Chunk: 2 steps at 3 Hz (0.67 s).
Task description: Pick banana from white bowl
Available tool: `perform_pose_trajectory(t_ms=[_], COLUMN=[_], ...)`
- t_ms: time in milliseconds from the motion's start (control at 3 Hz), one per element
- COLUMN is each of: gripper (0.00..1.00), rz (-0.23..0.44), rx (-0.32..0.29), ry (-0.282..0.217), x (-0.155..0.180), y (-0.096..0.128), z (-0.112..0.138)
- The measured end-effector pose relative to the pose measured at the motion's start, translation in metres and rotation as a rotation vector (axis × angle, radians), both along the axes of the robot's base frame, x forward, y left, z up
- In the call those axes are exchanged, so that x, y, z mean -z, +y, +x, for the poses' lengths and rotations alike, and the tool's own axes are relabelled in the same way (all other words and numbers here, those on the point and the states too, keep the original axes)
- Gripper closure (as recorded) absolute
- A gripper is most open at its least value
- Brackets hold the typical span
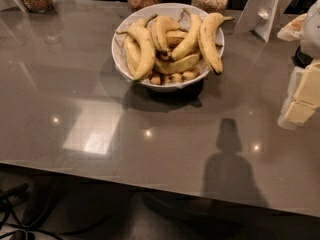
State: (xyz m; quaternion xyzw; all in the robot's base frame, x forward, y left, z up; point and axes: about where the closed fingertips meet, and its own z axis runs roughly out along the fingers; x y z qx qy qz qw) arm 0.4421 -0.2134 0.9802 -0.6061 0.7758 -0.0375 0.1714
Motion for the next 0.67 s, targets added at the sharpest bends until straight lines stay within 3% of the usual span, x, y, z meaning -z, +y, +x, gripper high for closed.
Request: perform_pose_trajectory(t_ms=[333, 667], gripper=[0.00, 0.00], rz=[0.063, 0.184], rx=[-0.052, -0.073], ry=[-0.059, -0.063], x=[-0.009, -0.019], y=[0.014, 0.043], z=[0.016, 0.041])
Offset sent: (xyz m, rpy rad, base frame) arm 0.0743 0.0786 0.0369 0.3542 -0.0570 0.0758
